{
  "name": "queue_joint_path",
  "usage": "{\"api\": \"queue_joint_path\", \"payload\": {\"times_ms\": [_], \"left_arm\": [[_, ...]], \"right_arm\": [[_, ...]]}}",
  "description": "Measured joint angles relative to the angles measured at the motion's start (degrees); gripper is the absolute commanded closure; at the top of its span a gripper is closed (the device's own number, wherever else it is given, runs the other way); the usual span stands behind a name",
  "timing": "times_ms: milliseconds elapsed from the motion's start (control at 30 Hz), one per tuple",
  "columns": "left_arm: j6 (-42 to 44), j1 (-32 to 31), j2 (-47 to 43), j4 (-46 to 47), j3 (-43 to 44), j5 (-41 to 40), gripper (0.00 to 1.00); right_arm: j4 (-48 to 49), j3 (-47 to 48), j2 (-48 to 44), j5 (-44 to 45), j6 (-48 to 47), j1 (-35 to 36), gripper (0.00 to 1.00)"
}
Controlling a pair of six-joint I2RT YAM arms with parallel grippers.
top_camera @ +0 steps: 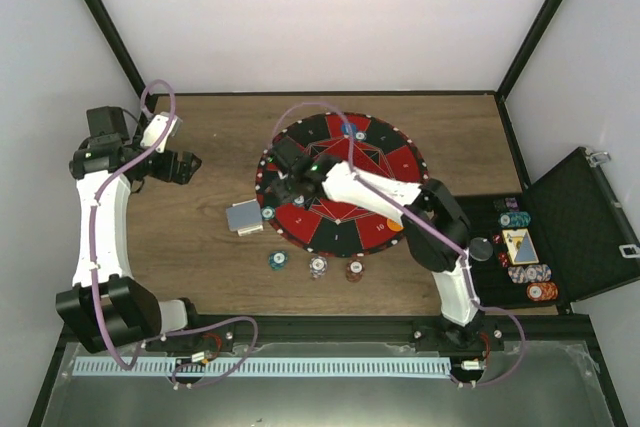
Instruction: Distribute texas hold em gaming equipment
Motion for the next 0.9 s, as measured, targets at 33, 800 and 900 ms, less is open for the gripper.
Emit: {"api": "queue_joint_path", "payload": {"times_ms": [33,800,900], "left_arm": [[0.0,0.0,-0.2,-0.1,0.0,0.0,0.00],[0.0,0.1,-2.7,-2.2,0.0,0.4,0.00],[0.0,0.1,-3.1,-2.3,0.0,0.3,0.00]], "right_arm": [[-0.1,-0.5,0.2,-0.9,0.1,1.5,0.45],[3.3,-20.1,-6.6,-8.0,6.5,16.3,0.23],[3.7,-20.1,-6.6,-8.4,6.6,16.3,0.25]]}}
